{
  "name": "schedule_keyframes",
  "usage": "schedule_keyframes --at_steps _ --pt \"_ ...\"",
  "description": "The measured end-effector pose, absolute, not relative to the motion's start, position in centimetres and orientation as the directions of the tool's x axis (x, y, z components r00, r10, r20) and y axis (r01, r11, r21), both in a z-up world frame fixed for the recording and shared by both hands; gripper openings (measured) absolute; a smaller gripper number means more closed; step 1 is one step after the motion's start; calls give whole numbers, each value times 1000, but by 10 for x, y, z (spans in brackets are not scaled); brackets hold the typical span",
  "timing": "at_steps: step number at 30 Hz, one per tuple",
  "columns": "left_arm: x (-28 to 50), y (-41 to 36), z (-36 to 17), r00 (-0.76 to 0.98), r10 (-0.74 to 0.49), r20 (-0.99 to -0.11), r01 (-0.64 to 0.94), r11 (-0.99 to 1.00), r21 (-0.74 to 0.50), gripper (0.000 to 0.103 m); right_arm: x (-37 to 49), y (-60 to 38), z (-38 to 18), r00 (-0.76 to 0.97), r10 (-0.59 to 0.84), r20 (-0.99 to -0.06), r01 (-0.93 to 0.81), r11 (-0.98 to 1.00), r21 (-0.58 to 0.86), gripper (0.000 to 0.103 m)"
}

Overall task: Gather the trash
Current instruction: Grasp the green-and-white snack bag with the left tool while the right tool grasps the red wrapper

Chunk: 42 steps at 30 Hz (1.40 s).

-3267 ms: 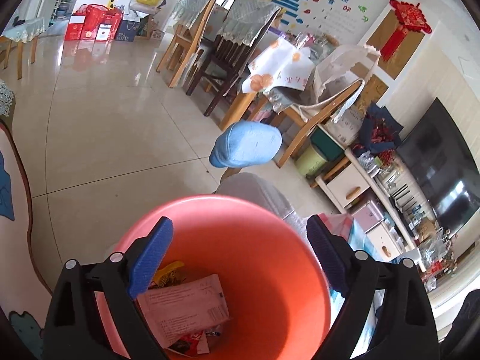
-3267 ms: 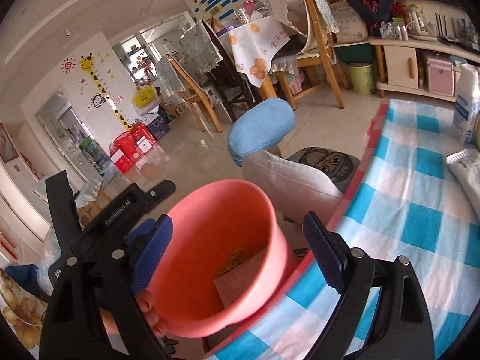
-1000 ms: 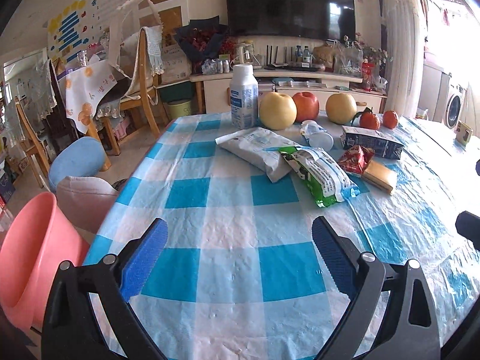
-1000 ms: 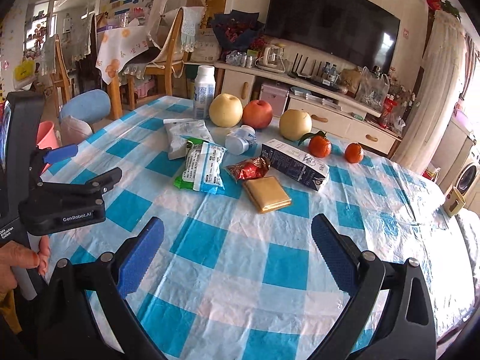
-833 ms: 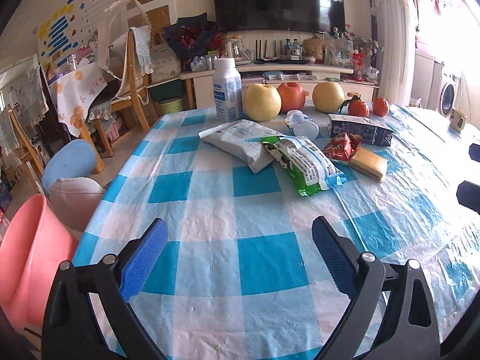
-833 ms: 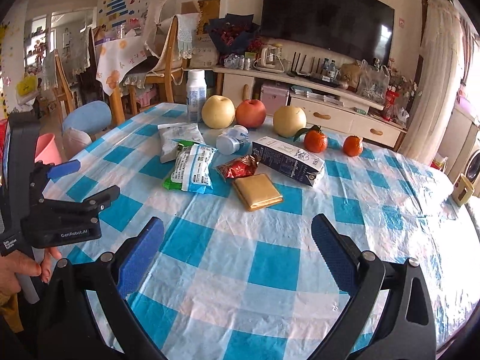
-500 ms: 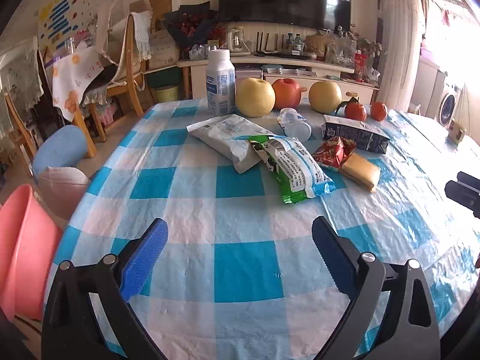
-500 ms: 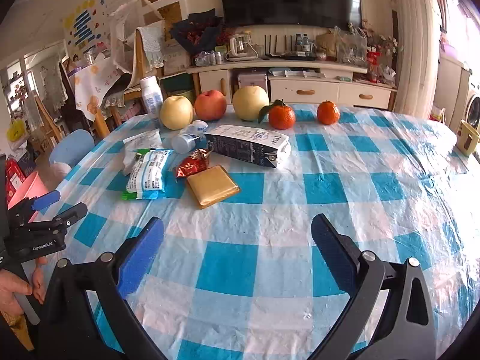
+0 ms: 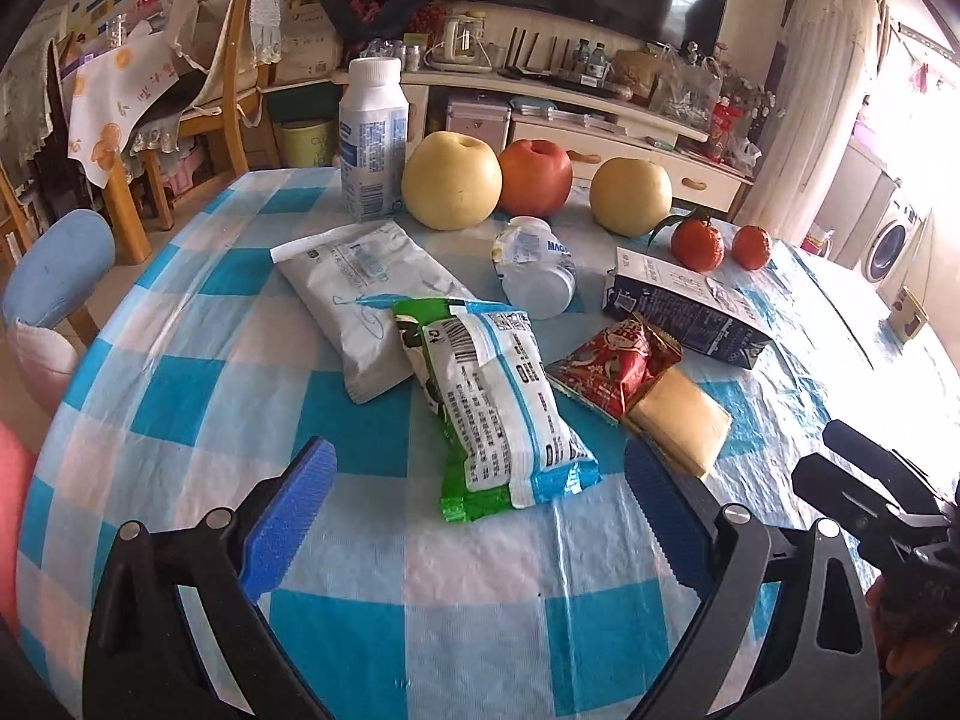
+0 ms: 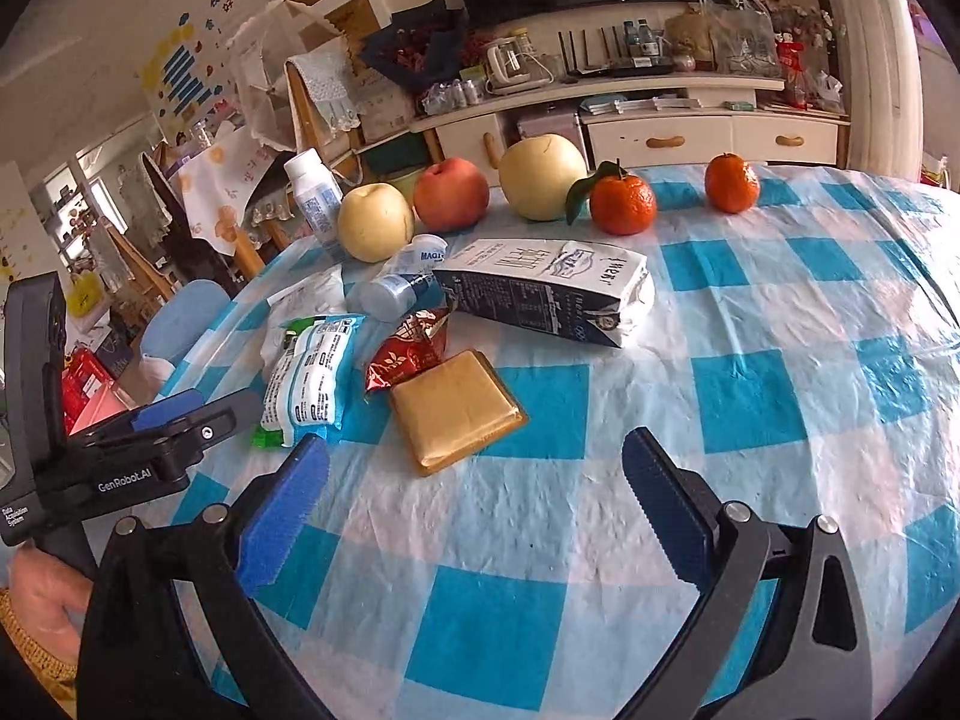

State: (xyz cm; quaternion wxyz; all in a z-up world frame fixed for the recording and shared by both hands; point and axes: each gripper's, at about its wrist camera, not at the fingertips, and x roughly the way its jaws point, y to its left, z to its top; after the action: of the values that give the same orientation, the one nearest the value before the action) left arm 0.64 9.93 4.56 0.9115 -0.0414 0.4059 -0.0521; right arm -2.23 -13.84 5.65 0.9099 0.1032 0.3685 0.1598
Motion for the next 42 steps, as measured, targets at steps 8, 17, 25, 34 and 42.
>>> schedule_keyframes --at_steps 8,17,25,34,42 --pt "41 95 33 631 -84 -771 18 995 -94 96 20 -150 44 632 480 -609 -199 859 471 76" --pt "55 93 22 618 -72 -783 14 997 -81 75 54 -134 28 570 563 -598 -230 809 542 58" --pt "52 88 21 624 -112 -773 44 993 -109 54 69 -116 27 532 603 -595 -266 786 559 58" --pt "48 90 22 626 -135 -768 60 990 -125 45 83 -99 24 503 589 -632 -278 803 527 38" --pt "41 98 24 626 -143 -766 49 988 -145 42 77 -98 27 512 581 -633 -297 811 504 27"
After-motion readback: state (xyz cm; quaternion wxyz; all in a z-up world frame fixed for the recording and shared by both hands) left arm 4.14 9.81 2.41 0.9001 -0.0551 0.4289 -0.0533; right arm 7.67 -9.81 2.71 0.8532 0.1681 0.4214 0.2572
